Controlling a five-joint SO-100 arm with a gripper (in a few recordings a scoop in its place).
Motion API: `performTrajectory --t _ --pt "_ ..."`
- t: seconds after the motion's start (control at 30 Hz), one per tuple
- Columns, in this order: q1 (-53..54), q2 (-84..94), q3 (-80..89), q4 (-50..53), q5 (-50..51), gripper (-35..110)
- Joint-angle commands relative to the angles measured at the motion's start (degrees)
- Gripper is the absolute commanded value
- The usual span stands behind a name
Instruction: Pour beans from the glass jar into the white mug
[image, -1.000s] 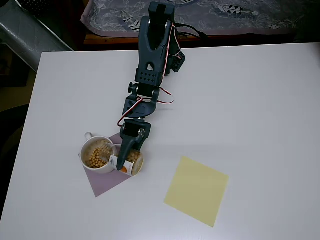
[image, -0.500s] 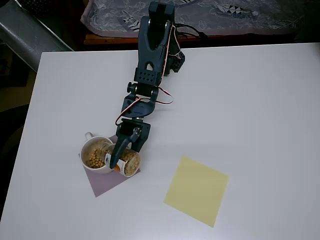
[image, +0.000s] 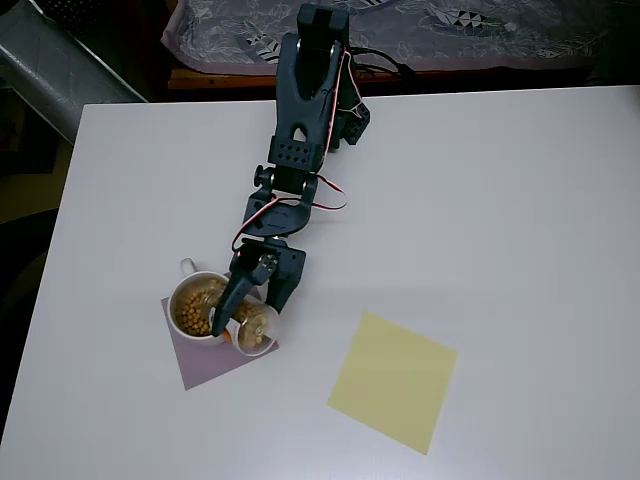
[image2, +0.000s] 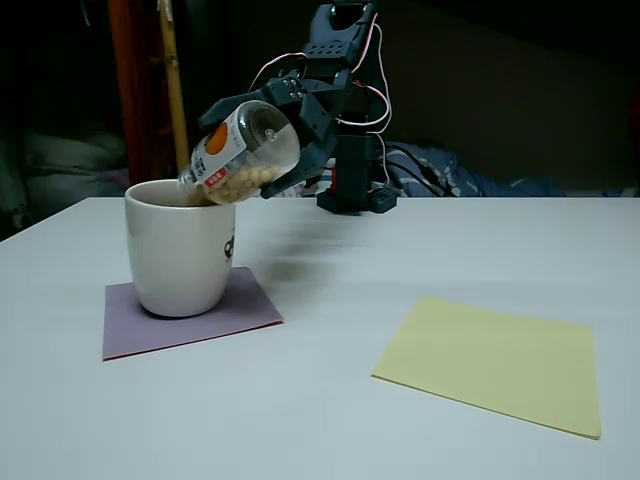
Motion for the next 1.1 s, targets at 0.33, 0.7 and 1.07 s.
performTrajectory --t 0.33,0.7,1.07 --pt "1.2 -3.1 -0.2 2.5 3.3 0" --pt "3.5 -2.3 -1.9 2.5 -3.1 0" --pt "4.7 6.7 -7.3 8.6 -30.8 0"
